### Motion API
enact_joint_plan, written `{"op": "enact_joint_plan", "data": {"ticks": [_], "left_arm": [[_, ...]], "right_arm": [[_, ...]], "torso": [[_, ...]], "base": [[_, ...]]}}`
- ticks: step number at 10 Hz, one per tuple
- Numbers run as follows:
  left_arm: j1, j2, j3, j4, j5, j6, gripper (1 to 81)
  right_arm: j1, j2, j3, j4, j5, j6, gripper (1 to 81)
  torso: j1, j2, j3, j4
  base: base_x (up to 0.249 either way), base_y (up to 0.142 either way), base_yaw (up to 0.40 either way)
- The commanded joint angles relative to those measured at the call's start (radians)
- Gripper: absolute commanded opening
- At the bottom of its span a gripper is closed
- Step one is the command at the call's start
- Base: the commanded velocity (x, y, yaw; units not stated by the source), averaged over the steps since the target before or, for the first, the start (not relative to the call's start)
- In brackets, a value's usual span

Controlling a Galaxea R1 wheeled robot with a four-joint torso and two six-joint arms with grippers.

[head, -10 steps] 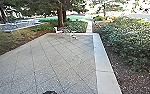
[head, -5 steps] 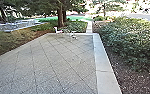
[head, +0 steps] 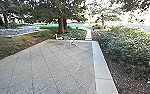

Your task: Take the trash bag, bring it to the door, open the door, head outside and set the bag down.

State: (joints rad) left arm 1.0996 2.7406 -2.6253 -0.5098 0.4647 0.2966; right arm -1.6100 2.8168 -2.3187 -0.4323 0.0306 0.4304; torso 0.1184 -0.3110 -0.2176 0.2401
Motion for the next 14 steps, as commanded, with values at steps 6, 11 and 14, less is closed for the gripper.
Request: {"op": "enact_joint_plan", "data": {"ticks": [6,11,14], "left_arm": [[0.266,0.166,-0.016,0.274,-0.098,0.041,81.1],[0.317,0.202,-0.016,0.274,-0.101,0.041,81.1],[0.351,0.209,-0.016,0.272,-0.198,0.041,81.1]], "right_arm": [[0.040,0.037,-0.050,0.009,-0.038,0.008,81.1],[0.038,0.092,-0.122,0.007,-0.034,0.008,81.1],[0.038,0.114,-0.126,0.032,-0.035,0.030,81.1]], "torso": [[-0.002,-0.002,0.126,-0.113],[-0.003,-0.003,0.043,-0.130],[-0.005,-0.003,0.081,-0.130]], "base": [[0.000,0.000,0.000],[0.000,0.000,0.000],[0.000,0.000,0.000]]}}
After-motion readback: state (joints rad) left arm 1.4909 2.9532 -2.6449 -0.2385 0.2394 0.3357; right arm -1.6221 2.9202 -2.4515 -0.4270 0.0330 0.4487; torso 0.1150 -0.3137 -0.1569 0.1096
